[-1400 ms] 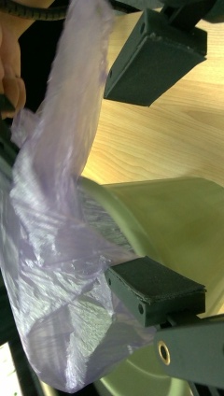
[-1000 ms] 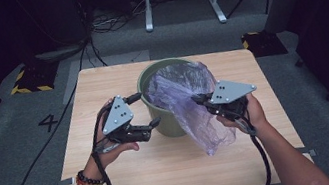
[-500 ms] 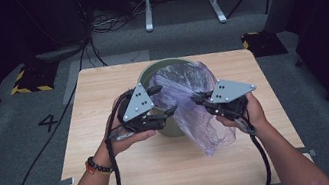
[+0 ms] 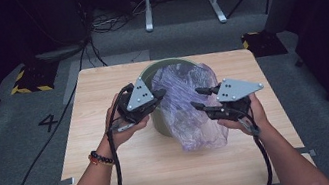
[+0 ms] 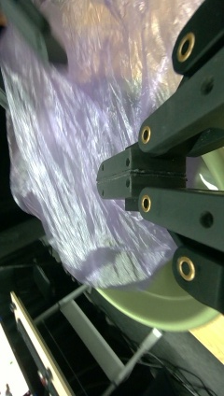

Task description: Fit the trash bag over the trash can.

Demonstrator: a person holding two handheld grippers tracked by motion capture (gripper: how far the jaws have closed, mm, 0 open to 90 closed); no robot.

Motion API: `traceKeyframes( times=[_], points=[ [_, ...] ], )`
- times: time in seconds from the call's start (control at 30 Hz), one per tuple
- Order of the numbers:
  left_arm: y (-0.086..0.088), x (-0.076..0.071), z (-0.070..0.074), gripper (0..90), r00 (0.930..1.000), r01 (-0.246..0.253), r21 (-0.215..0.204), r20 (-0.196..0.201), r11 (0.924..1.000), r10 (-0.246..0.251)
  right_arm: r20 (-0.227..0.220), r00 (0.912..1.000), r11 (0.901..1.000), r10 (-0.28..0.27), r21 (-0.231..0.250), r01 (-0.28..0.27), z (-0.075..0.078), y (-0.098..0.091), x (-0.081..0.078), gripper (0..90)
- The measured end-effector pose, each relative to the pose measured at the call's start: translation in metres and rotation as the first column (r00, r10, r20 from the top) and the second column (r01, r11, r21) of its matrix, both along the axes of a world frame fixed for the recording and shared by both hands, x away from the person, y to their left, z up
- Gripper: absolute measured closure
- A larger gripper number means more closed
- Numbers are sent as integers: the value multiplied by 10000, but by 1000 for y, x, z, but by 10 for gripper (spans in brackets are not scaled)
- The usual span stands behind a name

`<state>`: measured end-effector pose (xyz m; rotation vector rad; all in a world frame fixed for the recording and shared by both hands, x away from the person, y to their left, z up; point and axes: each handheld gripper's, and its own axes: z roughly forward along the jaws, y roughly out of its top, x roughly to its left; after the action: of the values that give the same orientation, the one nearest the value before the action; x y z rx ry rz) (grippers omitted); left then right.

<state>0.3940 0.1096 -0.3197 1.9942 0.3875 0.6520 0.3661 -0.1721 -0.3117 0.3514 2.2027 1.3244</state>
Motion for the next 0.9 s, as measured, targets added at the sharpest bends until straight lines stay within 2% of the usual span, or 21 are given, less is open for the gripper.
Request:
traceKeyframes(
  times=[0.1, 0.2, 0.33, 0.43, 0.5, 0.67, 0.77, 0.8, 0.9],
  points=[
    [5, 6, -4, 898, 9995, -223, -67, -214, 9997, 221, -35, 9999, 9995, -169, 253, 170, -1, -7, -3, 413],
    [11, 10, -7, 898, 9988, -335, -189, -355, 9993, 328, -194, 9998, 9992, 18, 395, -10, -4, -15, -7, 345],
    [17, 13, -11, 898, 9977, -482, -326, -498, 9983, 465, -86, 9999, 9994, -107, 326, 109, -11, -27, -16, 300],
    [20, 14, -13, 898, 9965, -626, -390, -577, 9973, 602, -105, 9996, 9984, -272, 486, 277, -19, -38, -22, 288],
    [22, 14, -13, 898, 9961, -697, -346, -565, 9970, 677, -79, 9990, 9982, -436, 420, 439, -23, -41, -23, 273],
    [27, 15, -16, 898, 9947, -849, -343, -618, 9958, 827, 128, 9965, 9964, -831, -129, 833, -38, -38, -24, 256],
    [32, 17, -17, 898, 9933, -947, -452, -706, 9945, 914, 313, 9969, 9971, -729, -183, 735, -44, -35, -25, 233],
    [32, 17, -18, 898, 9929, -981, -450, -719, 9942, 947, 412, 9973, 9979, -604, -208, 613, -45, -34, -26, 223],
    [34, 18, -18, 898, 9926, -996, -485, -742, 9938, 959, 927, 9926, 9958, -780, -413, 821, -46, -29, -27, 221]
  ],
)
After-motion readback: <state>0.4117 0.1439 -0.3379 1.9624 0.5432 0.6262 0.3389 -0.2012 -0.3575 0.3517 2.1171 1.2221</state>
